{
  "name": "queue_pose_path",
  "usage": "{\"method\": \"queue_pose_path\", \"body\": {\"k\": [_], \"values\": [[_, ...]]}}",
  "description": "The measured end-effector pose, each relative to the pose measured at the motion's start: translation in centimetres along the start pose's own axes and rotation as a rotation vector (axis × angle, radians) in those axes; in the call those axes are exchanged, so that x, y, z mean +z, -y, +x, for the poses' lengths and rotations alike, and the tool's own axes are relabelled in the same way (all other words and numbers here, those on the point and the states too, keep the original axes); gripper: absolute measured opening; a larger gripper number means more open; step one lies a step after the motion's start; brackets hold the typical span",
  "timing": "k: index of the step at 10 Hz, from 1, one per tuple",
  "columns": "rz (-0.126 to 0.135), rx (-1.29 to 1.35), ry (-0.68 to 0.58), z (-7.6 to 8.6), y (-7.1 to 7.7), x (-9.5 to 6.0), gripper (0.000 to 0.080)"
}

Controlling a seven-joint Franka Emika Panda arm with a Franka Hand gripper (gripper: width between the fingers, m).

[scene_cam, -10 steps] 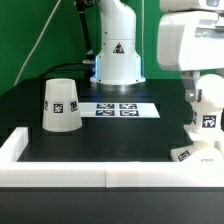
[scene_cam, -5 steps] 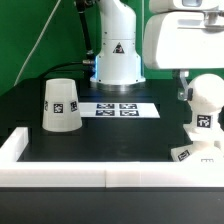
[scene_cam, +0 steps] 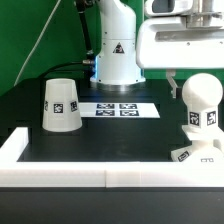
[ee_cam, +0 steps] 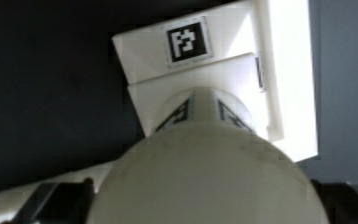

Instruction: Assemble lamp

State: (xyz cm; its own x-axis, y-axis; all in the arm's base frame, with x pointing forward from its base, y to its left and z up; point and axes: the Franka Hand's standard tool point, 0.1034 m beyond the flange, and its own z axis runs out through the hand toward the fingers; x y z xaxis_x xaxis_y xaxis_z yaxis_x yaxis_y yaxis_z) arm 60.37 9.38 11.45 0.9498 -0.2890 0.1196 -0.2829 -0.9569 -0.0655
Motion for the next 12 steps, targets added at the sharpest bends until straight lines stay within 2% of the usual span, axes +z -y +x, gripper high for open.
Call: {"method": "queue_pose_path", "body": {"k": [6,8,12], "values": [[0.030,0.373,0.017,-0.2,0.1,0.1,0.0579],[0.050,0.629,0.079,-0.7,0.4,0.0,0.0579],[0.053,0.984,0.122,-0.9,1.4,0.1,0.0579]]}}
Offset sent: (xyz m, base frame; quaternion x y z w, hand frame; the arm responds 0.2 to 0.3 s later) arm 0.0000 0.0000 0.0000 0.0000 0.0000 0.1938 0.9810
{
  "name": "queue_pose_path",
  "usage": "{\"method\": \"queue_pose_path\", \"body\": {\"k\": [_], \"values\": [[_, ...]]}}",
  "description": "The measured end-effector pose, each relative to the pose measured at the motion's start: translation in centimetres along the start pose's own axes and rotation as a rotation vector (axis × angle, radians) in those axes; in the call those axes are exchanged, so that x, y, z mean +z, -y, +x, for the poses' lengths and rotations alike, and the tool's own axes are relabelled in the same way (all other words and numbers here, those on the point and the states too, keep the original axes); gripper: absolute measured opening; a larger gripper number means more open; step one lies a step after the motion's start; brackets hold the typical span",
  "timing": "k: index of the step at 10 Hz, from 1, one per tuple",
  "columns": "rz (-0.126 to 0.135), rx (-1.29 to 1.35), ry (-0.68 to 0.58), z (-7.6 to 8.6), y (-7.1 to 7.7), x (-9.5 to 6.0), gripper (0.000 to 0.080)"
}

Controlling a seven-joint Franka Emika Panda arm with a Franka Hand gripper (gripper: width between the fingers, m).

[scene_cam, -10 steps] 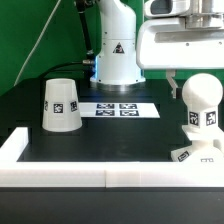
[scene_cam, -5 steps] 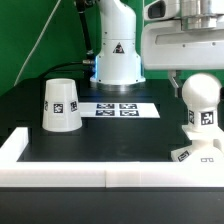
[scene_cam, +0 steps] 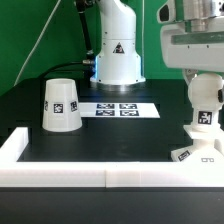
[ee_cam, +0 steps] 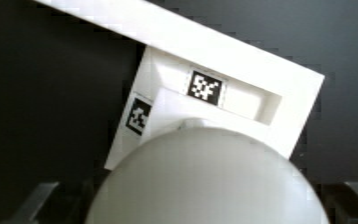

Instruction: Assemble lamp

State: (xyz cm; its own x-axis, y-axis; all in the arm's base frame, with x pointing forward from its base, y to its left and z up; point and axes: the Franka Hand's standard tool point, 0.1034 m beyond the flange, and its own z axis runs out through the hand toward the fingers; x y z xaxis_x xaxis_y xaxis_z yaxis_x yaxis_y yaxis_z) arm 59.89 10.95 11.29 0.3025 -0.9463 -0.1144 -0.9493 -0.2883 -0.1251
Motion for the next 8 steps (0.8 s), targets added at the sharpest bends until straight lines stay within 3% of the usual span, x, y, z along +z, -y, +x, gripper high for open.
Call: {"method": "queue_pose_path", "body": {"k": [4,5,6,8], "values": [[0.017,0.144,0.020,-0.31,0.23,0.01,0.0579],[0.013,0.083,0.018,-0.31,0.17,0.03,0.0673],[-0.001,-0.001,0.021,-0.37,0.07,-0.02,0.0693],[0.003,-0.242,0.021,-0.24,0.10,-0.08,0.0698]]}}
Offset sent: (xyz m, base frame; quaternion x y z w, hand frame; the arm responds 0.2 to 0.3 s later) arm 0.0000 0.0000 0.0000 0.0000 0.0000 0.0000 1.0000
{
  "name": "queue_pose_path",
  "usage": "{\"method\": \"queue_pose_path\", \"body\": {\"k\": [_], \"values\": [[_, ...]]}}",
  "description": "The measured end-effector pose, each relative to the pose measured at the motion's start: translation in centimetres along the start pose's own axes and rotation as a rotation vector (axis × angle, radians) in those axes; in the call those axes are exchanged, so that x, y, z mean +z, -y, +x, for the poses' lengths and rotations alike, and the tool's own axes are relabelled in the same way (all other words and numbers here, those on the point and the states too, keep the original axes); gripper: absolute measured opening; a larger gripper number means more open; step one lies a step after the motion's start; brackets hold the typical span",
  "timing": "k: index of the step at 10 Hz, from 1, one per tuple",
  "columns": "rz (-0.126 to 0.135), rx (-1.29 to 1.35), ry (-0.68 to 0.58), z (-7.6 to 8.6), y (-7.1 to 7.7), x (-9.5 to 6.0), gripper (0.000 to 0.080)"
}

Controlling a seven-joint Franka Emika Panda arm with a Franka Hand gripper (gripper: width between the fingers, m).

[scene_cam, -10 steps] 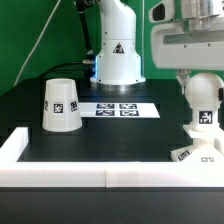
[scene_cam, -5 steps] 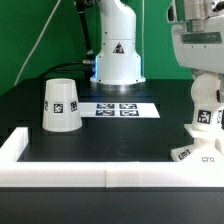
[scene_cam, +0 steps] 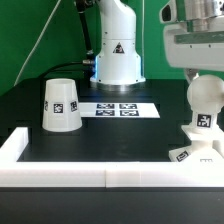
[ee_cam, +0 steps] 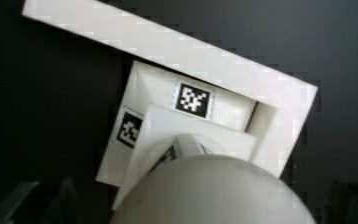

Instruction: Assemble lamp

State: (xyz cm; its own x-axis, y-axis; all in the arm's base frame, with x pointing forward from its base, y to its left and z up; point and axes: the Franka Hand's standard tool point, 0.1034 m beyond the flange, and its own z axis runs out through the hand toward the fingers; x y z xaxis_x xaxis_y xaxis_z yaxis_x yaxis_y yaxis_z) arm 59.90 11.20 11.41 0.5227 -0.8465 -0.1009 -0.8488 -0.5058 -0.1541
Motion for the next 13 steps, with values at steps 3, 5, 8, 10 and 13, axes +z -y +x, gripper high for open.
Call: {"method": "queue_pose_path", "body": {"k": [3,5,8,10,13], "values": [[0.000,-0.214,0.000,0.1,-0.1,0.0,0.0699],[-0.001,-0.350,0.000,0.1,-0.1,0.0,0.0699],[-0.036,-0.770,-0.029,0.8,0.4,-0.6,0.0699],[-0.059,-0.993,-0.045,0.9,0.7,-0.8,0.0699],[-0.065,-1.178,-0.039,1.1,0.5,-0.7,0.0699]]}}
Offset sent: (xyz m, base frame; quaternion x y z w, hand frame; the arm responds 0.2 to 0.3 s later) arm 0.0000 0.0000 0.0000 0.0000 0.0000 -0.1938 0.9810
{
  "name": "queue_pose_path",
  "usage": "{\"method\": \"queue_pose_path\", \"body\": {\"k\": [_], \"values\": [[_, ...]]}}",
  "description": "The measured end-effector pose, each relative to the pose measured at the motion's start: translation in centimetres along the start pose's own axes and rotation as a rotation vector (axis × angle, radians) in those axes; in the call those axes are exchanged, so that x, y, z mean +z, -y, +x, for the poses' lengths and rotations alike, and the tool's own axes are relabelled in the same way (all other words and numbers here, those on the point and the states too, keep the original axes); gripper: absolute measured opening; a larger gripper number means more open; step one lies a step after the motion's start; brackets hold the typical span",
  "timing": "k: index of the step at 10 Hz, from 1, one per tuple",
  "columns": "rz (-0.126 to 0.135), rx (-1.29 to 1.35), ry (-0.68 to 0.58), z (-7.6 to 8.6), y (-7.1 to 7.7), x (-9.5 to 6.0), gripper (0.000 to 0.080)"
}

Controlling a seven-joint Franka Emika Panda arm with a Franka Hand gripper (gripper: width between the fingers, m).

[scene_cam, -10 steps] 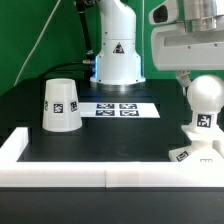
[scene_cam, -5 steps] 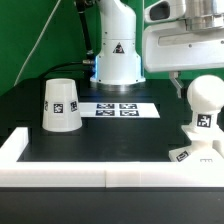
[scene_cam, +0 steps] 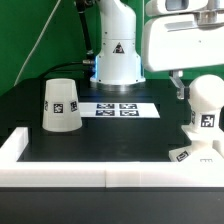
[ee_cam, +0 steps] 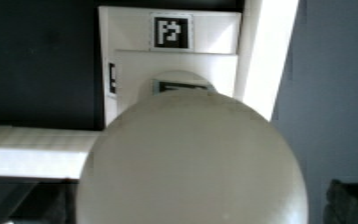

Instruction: Assemble lamp

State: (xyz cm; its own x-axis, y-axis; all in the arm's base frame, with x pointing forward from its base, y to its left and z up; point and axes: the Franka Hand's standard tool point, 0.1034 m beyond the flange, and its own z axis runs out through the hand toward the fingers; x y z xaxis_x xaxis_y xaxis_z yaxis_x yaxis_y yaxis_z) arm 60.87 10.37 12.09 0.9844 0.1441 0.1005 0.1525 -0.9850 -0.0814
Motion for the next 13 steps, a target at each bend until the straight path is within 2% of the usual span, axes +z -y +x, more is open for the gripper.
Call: {"method": "queue_pose_path", "body": {"k": [1,3,6,10,13], "values": [[0.000,-0.027,0.000,0.00,0.00,0.00,0.0699],[-0.033,-0.324,-0.012,0.34,-0.24,-0.07,0.0699],[-0.056,-0.605,0.014,0.26,-0.04,0.02,0.0699],[-0.072,-0.906,0.069,-0.25,0.43,0.58,0.0699],[-0.087,-1.152,0.106,-0.13,0.07,0.91,0.0699]]}}
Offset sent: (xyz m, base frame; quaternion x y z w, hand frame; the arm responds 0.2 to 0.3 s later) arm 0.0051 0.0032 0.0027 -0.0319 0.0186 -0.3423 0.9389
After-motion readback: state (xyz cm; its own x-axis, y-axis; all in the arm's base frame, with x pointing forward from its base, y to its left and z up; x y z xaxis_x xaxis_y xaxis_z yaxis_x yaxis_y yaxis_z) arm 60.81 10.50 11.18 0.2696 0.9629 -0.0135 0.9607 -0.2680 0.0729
